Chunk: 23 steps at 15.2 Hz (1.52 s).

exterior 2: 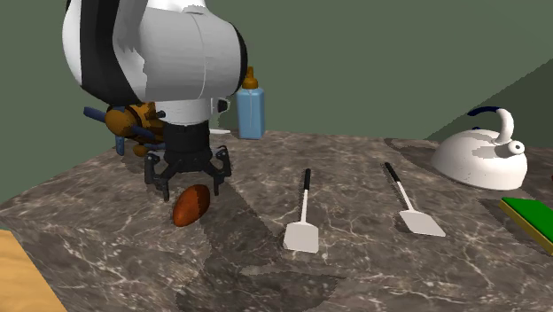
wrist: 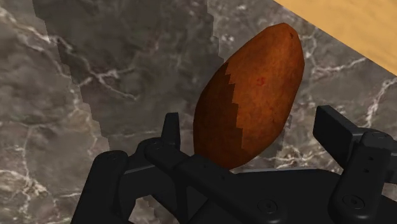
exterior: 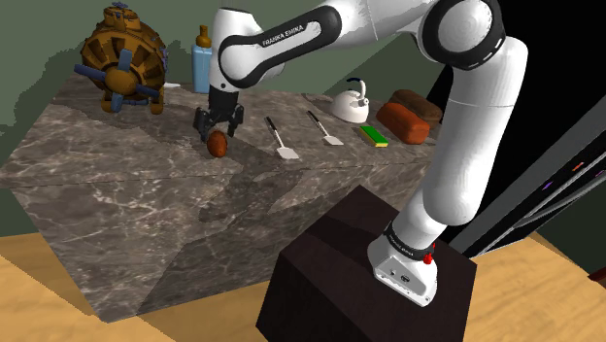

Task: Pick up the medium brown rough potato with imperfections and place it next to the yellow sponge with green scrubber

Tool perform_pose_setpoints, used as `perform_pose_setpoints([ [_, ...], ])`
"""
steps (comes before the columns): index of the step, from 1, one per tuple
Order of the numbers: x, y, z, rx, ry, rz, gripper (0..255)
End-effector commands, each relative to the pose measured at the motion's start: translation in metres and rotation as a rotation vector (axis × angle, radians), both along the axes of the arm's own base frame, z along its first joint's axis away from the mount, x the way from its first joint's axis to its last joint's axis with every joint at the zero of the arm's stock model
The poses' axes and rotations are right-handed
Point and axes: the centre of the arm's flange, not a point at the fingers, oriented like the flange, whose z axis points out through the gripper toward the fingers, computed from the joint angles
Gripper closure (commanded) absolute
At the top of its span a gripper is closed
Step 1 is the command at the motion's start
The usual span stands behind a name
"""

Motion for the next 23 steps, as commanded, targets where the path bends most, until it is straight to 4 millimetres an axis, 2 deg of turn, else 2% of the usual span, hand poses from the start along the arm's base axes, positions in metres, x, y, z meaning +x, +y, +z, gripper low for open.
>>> perform_pose_setpoints([
  [1, 0.001, 0.001, -0.011, 0.0, 0.0, 0.0, 0],
  [9, 0.001, 0.001, -0.014, 0.0, 0.0, 0.0, 0],
  [10, 0.001, 0.001, -0.014, 0.0, 0.0, 0.0, 255],
  [19, 0.001, 0.001, -0.014, 0.0, 0.0, 0.0, 255],
  [23, 0.001, 0.001, 0.007, 0.0, 0.0, 0.0, 255],
])
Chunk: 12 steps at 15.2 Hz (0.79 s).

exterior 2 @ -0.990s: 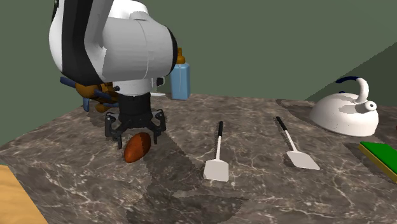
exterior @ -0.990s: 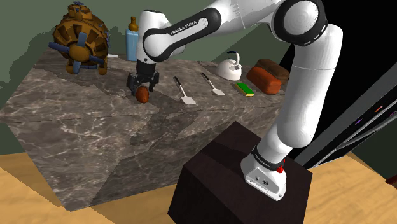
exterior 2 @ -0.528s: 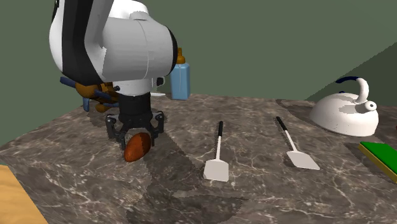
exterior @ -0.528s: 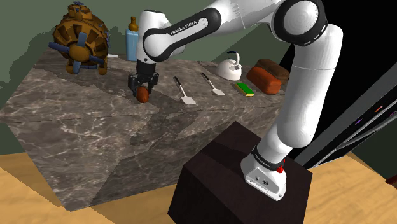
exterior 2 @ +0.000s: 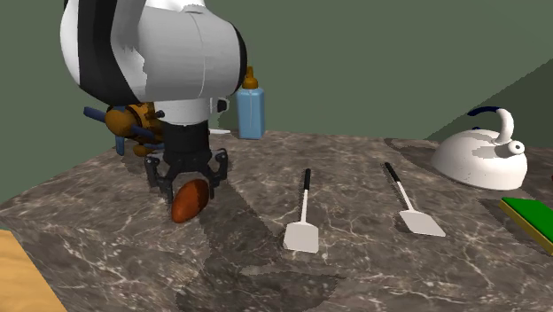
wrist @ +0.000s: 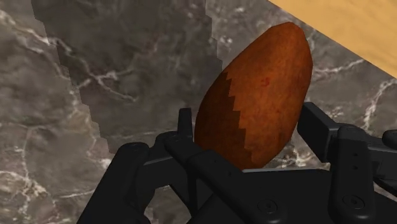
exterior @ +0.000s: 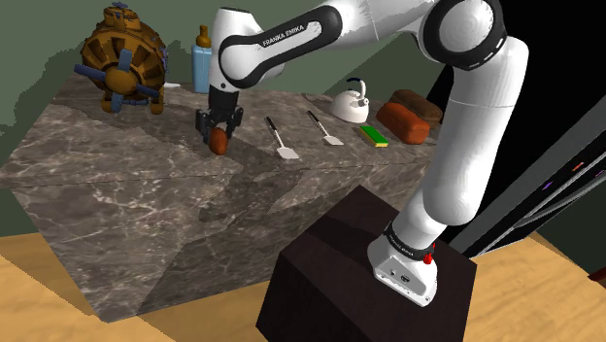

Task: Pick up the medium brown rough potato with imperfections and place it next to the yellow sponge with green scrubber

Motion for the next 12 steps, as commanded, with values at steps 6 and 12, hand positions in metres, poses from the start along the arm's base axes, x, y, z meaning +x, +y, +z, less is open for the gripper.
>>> perform_pose_setpoints([
  [6, 0.002, 0.0, 0.038, 0.0, 0.0, 0.0, 255],
  [12, 0.002, 0.0, 0.069, 0.0, 0.0, 0.0, 255],
])
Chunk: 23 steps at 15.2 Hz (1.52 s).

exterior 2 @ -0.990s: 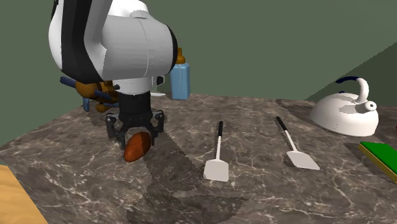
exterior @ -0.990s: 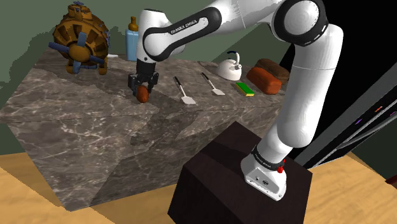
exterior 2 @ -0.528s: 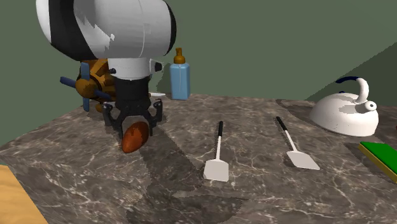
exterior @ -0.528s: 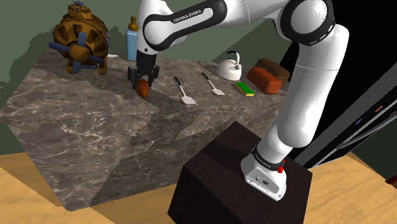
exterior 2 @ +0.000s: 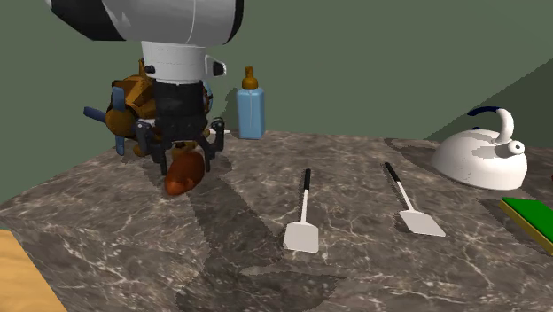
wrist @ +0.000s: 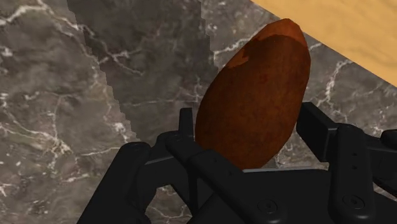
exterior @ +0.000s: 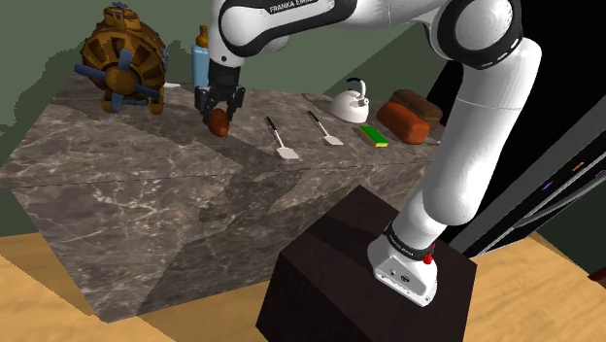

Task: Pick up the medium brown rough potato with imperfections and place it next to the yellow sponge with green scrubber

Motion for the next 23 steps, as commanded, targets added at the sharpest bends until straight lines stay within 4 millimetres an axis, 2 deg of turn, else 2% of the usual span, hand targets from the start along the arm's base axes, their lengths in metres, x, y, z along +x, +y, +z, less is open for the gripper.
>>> perform_pose_setpoints([
  [1, 0.0, 0.0, 0.011, 0.0, 0.0, 0.0, 255],
  [10, 0.0, 0.0, 0.056, 0.0, 0.0, 0.0, 255],
  [23, -0.08, -0.151, 0.056, 0.0, 0.0, 0.0, 255],
])
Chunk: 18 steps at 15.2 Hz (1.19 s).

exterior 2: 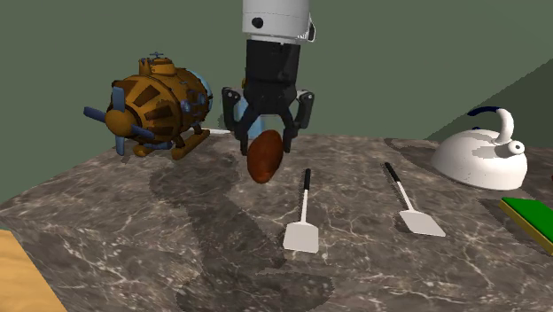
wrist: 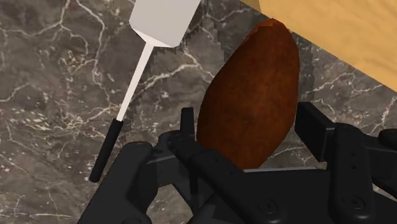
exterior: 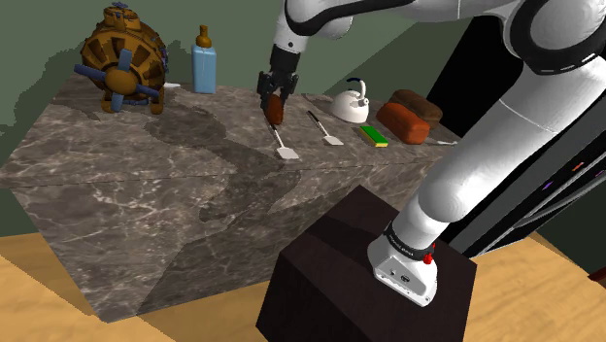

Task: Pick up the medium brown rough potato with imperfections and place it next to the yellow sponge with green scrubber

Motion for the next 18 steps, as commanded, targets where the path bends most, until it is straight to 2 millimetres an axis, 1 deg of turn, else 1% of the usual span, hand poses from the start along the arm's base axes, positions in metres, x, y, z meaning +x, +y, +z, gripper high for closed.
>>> perform_pose_setpoints([
  [1, -0.015, -0.024, 0.002, 0.001, 0.0, 0.001, 255],
  [18, -0.119, -0.223, 0.002, 0.001, 0.0, 0.001, 255],
])
